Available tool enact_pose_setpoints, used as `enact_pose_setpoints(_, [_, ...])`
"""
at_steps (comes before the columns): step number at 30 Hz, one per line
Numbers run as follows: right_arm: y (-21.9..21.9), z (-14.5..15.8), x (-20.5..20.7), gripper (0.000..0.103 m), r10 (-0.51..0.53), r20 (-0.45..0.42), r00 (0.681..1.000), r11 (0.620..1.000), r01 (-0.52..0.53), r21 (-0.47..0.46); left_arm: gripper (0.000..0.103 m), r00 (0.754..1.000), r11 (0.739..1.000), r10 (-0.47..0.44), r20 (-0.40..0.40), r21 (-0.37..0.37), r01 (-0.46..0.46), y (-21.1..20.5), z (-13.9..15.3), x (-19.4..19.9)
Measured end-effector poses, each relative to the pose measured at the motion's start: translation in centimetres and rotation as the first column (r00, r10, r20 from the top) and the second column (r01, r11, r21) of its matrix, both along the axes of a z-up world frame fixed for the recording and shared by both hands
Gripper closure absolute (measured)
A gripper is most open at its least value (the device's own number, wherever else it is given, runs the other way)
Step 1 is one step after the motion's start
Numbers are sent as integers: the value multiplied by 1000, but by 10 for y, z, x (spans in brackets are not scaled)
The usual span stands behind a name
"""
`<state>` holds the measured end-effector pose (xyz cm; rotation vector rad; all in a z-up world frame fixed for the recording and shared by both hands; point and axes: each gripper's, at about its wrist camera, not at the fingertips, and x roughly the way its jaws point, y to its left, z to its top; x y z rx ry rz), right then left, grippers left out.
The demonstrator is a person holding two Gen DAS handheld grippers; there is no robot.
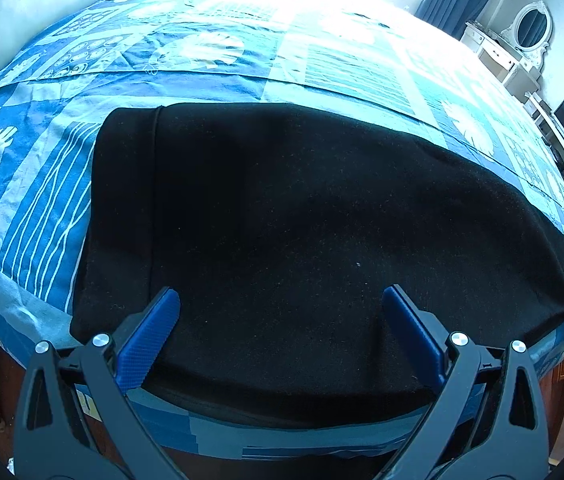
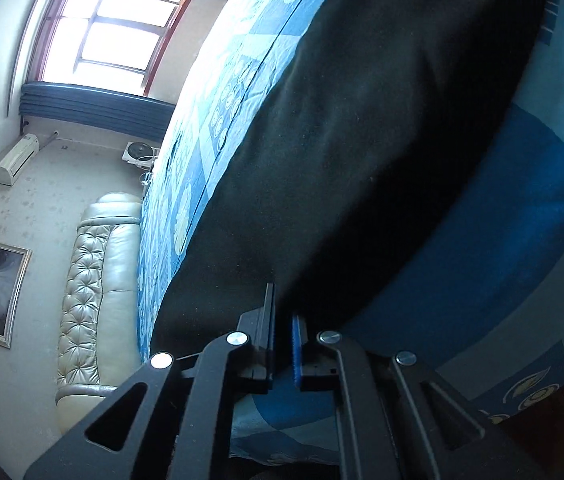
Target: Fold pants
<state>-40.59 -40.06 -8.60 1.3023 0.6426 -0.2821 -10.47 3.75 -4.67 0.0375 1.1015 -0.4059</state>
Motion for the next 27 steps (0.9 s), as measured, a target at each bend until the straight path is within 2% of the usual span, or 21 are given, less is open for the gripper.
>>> enact_pose_setpoints(4, [7,2,3,92,-18,28,999,1000,18,0,2,1000,1000,-11,1,-3,11,4,-1,-1])
enact_pose_setpoints(5, [11,4,6,85,-16,43,999,1000,16,5,2,1000,1000,-11,2,-6,11,5,-1,-2])
enact_pose_setpoints(6, [18,6,12,73,-6,58,998,1000,5,9,2,1000,1000,-11,2,-9,11,6,-1,-2])
enact_pose_setpoints(9, [43,11,34,63,56,85,995,998,-57,9,2,1000,1000,-5,3,-23,5,9,0,-2])
enact_pose_setpoints(11, [62,8,50,62,104,97,990,994,-107,28,2,1000,999,3,-3,-41,-3,12,0,-3])
enact_pose_setpoints(15, [92,2,73,62,169,105,980,984,-174,43,2,1000,999,-3,6,-32,3,12,3,-5])
enact_pose_setpoints(17, [103,3,79,63,194,98,976,980,-197,20,2,999,1000,-6,32,-11,7,11,7,-8])
enact_pose_setpoints(19, [109,2,79,78,224,71,972,974,-225,3,2,998,1000,-7,68,15,6,11,12,-10])
enact_pose_setpoints(20, [106,-3,73,92,235,56,970,972,-236,15,2,996,1000,-4,85,28,2,11,14,-12])
enact_pose_setpoints(21, [107,-6,71,95,232,45,972,972,-233,23,2,996,999,-2,94,37,-2,12,14,-12])
enact_pose_setpoints(27, [108,-8,45,97,245,54,968,969,-247,25,2,997,999,27,74,36,-29,30,9,-9])
